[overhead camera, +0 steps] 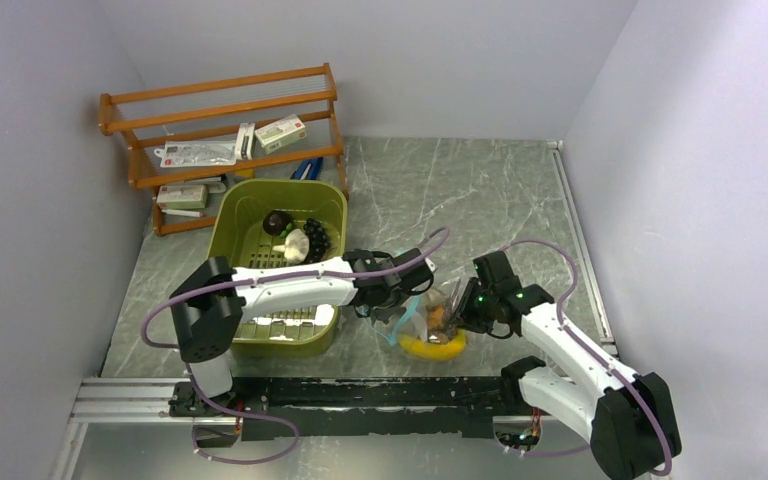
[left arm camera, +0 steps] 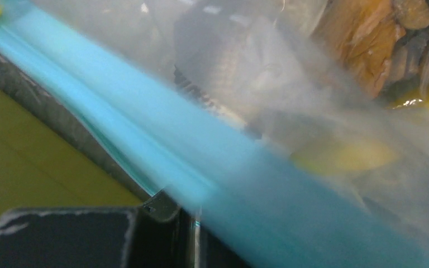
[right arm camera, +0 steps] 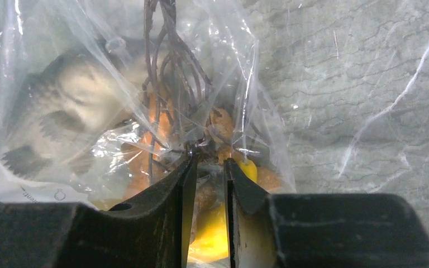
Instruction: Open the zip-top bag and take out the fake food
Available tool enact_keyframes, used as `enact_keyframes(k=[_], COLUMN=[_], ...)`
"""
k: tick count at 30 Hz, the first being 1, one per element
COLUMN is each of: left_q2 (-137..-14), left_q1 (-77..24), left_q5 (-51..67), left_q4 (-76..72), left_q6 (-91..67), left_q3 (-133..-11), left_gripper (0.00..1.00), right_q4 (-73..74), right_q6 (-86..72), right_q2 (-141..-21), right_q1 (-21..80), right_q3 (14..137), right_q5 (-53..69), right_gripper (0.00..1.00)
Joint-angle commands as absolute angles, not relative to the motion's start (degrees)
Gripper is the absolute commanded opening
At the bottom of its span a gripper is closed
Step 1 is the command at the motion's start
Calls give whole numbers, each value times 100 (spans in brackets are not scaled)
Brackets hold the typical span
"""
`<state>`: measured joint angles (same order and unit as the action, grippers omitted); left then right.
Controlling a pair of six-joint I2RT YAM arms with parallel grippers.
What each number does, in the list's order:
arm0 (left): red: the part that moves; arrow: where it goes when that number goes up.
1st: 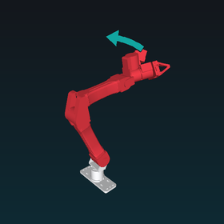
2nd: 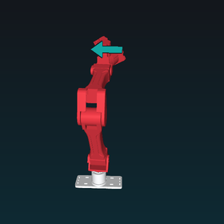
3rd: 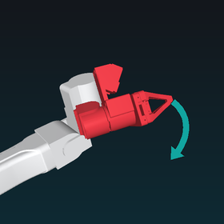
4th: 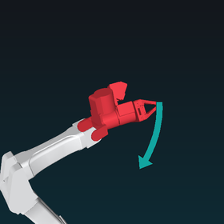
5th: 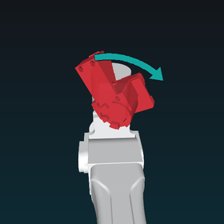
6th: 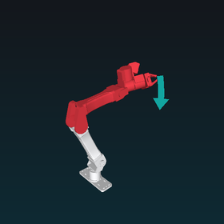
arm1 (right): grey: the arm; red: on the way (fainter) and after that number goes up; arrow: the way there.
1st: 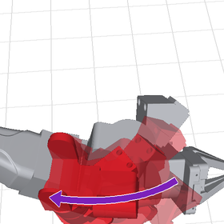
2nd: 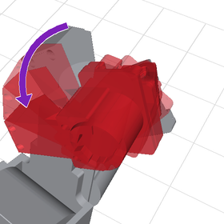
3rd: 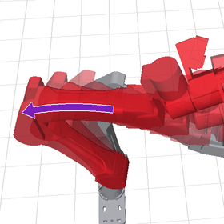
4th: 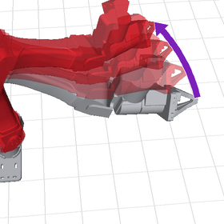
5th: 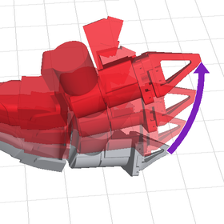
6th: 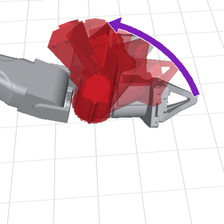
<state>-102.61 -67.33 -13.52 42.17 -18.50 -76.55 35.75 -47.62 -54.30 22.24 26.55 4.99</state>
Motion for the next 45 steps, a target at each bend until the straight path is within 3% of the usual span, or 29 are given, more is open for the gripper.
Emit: enact_keyframes(k=[1, 10, 17, 20, 27, 34, 40, 45], left_q2=[-9750, -9581, -9094, -8920, -9388, -9883, -10219, -10379], left_q1=[-6751, -6751, -6734, -6717, -6688, -6689, -6688, -6693], left_q5=[-1576, -1216, 510, 693, 253, 942, 944, 695], left_q4=[4557, 4378, 2716, 2296, 3142, 2901, 2353, 2260], left_q6=[-1960, -1960, -2464, -2635, -2678, -3058, -3374, -3487], left_q3=[-7893, -8132, -7717, -7679, -7812, -7210, -6779, -6751], left_gripper=[7, 7, 7, 7, 7, 8, 18, 47], right_q4=[3590, 3632, 3725, 3854, 4108, 4177, 4169, 4225], right_q6=[-4764, -4738, -4753, -4789, -4764, -4770, -4829, -4817], right_q2=[-5501, -5445, -5068, -4949, -4548, -4274, -4334, -4345], right_q1=[2250, 2250, 2250, 2250, 2254, 2250, 2248, 2250], right_q3=[2553, 2672, 2829, 2908, 3291, 3532, 3395, 3340], right_q5=[264, 311, 514, 492, 512, 440, 499, 477], right_gripper=[25, 26, 26, 26, 26, 27, 27, 27])
